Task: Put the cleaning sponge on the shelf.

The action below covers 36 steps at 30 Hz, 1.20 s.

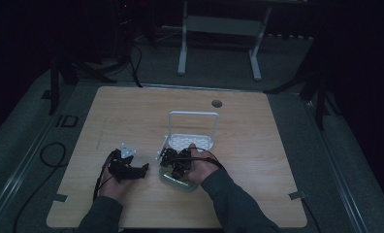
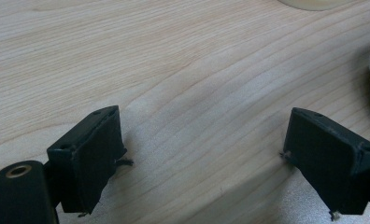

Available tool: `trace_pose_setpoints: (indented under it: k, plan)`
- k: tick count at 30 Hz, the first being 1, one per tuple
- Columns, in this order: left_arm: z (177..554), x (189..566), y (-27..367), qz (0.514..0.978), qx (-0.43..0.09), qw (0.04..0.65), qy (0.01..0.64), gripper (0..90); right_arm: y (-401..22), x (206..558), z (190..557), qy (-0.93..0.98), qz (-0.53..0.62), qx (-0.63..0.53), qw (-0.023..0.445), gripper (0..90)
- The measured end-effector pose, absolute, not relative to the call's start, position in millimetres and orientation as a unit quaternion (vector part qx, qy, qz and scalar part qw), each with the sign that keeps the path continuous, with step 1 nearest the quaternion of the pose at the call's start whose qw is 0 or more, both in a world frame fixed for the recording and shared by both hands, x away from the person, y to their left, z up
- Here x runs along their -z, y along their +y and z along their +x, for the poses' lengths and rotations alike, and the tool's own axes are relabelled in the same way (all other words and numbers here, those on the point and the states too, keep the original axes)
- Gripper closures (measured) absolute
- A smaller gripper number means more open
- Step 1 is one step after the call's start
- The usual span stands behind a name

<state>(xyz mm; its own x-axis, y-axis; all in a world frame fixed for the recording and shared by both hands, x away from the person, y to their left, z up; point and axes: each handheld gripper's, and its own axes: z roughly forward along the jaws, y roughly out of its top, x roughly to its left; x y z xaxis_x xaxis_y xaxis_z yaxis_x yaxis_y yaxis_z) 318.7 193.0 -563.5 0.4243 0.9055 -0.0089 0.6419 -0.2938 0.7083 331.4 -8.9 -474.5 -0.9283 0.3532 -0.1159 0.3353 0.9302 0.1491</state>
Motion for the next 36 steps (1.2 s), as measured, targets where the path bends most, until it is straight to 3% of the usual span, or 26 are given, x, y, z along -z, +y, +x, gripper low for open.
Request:
trace_pose_setpoints:
  k: [36]
  plan:
    - [318.7, 563.5, 192.9, 0.778, -0.202, 0.326, 0.498, 11.8, -40.1, 466.8, 343.2, 0.989, 0.072, -0.043, 0.125, 71.6]
